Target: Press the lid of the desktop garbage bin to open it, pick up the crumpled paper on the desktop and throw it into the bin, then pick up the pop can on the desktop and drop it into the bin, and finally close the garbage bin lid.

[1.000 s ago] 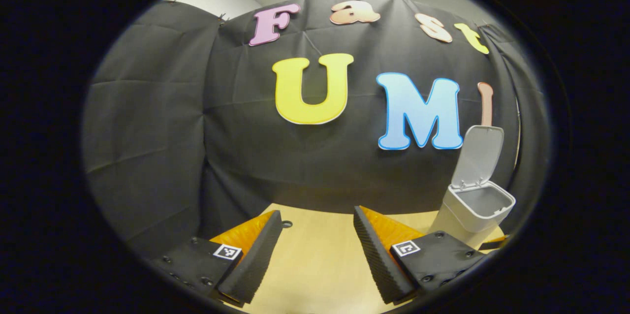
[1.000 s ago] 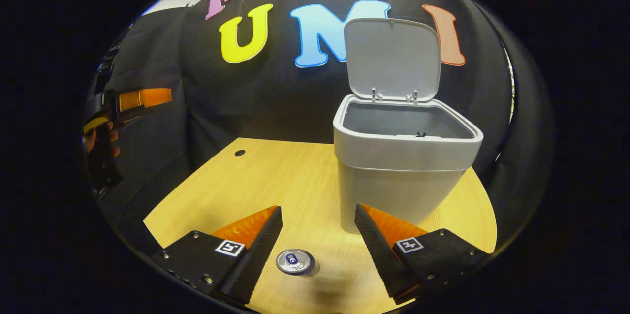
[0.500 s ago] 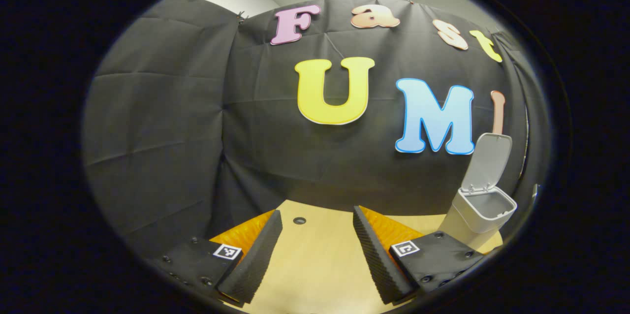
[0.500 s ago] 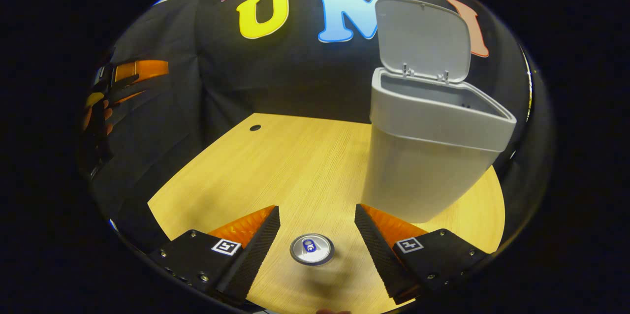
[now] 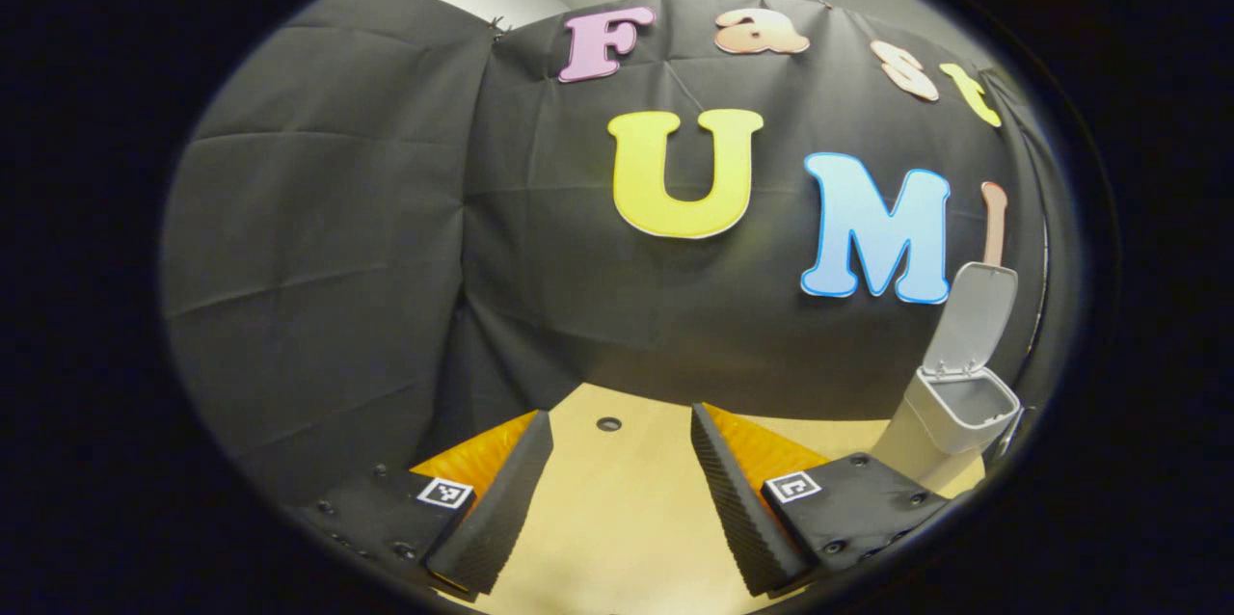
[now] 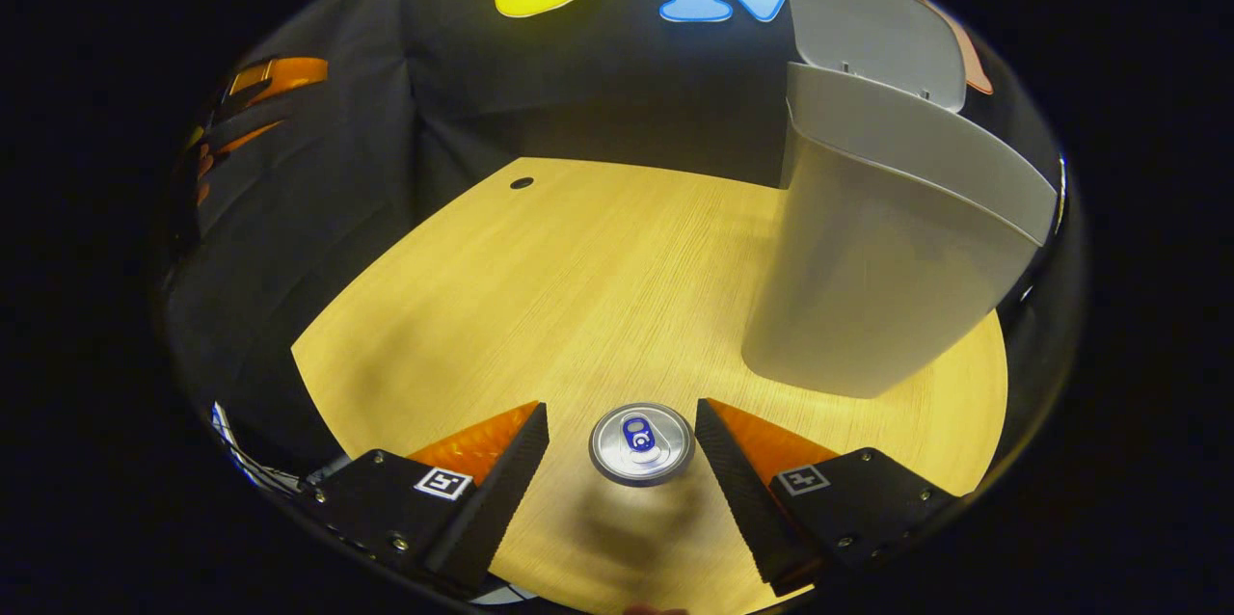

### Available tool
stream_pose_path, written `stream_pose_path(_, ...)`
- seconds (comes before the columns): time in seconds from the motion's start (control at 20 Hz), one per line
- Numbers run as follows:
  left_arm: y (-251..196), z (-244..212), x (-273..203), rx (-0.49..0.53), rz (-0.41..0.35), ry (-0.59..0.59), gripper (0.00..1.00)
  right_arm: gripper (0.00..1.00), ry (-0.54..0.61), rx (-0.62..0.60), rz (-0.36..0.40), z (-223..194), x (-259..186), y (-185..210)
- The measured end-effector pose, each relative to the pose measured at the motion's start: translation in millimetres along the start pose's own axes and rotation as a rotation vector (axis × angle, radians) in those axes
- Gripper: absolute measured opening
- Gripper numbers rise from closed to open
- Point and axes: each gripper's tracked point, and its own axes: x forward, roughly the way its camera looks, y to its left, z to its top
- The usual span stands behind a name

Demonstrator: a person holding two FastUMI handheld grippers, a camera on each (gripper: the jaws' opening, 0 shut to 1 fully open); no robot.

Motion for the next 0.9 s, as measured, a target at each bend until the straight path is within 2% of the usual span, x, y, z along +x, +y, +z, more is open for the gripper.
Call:
stream_pose_path(0.45,5,-1,0,-0.004,0.011,0.004,0.96,0.98,0.075,-0.003,-0.036,-21,13,-4)
stream_pose_path(0.5,5,-1,0,-0.003,0.01,0.004,0.94,0.96,0.081,-0.003,-0.039,-22,16,-6)
stream_pose_path(0.55,5,-2,1,-0.002,0.009,0.005,0.94,0.87,0.078,-0.001,-0.038,-19,18,-8)
stream_pose_path(0.6,5,-2,2,-0.001,0.009,0.005,0.94,0.84,0.082,0.0,-0.038,-19,18,-9)
stream_pose_path(0.9,0,-1,4,0.001,-0.004,0.007,0.94,0.83,0.079,0.004,-0.042,-17,15,-7)
